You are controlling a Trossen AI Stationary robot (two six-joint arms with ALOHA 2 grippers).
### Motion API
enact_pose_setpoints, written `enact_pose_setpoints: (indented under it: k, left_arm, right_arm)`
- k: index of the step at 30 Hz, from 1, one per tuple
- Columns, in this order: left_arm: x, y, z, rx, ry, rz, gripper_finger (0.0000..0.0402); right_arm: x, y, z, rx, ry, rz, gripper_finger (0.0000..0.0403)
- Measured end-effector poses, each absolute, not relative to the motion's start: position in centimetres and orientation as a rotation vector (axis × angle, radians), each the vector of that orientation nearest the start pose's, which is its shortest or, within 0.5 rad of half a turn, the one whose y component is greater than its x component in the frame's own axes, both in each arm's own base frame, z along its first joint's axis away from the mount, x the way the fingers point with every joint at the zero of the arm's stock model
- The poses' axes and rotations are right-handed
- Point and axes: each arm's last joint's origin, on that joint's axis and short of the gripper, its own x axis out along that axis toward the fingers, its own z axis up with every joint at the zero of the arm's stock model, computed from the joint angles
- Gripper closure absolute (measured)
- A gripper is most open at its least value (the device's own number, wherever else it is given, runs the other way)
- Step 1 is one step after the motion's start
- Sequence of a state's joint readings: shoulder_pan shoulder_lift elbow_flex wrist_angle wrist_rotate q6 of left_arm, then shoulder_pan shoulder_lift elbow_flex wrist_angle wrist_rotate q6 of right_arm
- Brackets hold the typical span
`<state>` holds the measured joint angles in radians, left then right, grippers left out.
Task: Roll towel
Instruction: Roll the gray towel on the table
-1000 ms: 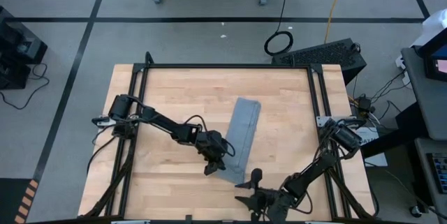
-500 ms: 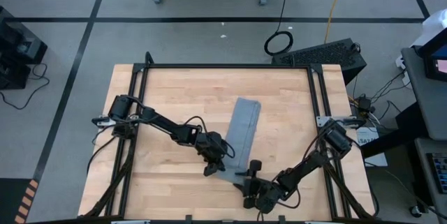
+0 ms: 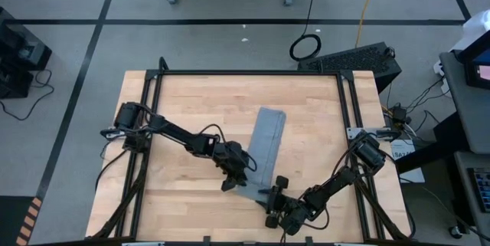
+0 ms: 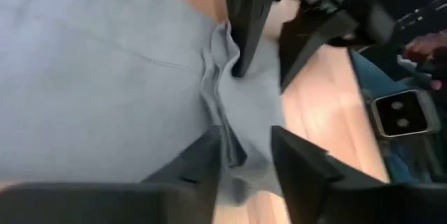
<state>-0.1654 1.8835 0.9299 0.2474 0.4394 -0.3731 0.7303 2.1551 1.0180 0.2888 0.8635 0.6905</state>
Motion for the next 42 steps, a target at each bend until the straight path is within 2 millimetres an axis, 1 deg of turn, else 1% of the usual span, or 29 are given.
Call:
enact_pose_setpoints:
  k: [3,5,7,9,11,14,17,19,24,27,31,35,38,40,42]
  left_arm:
    - [35.0,-6.7,14.4,-0.398,0.82,-0.451,0.0217]
    - [34.4,-7.0,15.6,-0.344,0.81,-0.481,0.0189]
    - [33.9,-8.5,16.6,-0.258,0.762,-0.533,0.0171]
    - [33.4,-11.0,17.1,-0.103,0.703,-0.547,0.0164]
    - [32.8,-13.5,16.7,0.081,0.653,-0.496,0.0162]
    - [31.8,-16.6,15.2,0.287,0.638,-0.366,0.0162]
    - [31.2,-18.2,14.4,0.385,0.596,-0.208,0.0162]
    - [31.0,-18.7,14.2,0.41,0.583,-0.163,0.0162]
    - [31.3,-18.8,13.5,0.385,0.583,-0.156,0.0162]
    - [31.4,-18.5,12.4,0.391,0.628,-0.169,0.0162]
    - [31.6,-18.3,11.2,0.376,0.681,-0.237,0.0162]
    - [31.7,-18.1,10.8,0.365,0.694,-0.197,0.0167]
    - [31.9,-17.4,10.7,0.353,0.712,-0.155,0.0192]
    - [32.0,-16.9,10.6,0.339,0.733,-0.135,0.0224]
    - [32.2,-16.4,10.5,0.32,0.757,-0.132,0.0267]
  right_arm:
    - [29.8,23.7,6.1,0.07,0.516,-0.309,0.0284]
    - [29.8,23.7,6.1,0.084,0.514,-0.314,0.0311]
    - [29.8,23.6,6.1,0.091,0.514,-0.319,0.0333]
    - [29.8,23.6,6.0,0.109,0.513,-0.326,0.0351]
    - [29.8,23.5,6.0,0.132,0.51,-0.331,0.0365]
    - [29.9,23.5,6.1,0.166,0.507,-0.337,0.0382]
    - [29.9,23.5,6.2,0.174,0.507,-0.333,0.0395]
    - [30.0,23.5,6.4,0.183,0.506,-0.33,0.0399]
    - [30.5,22.9,7.2,0.227,0.525,-0.307,0.0399]
    - [31.1,22.3,7.7,0.265,0.551,-0.278,0.04]
    - [31.7,21.6,8.0,0.297,0.57,-0.258,0.04]
    - [32.2,21.3,8.1,0.308,0.576,-0.233,0.04]
    - [32.5,21.2,8.3,0.318,0.575,-0.208,0.04]
    - [32.6,21.0,8.6,0.318,0.578,-0.2,0.0399]
    - [32.6,20.9,8.8,0.315,0.578,-0.2,0.0398]
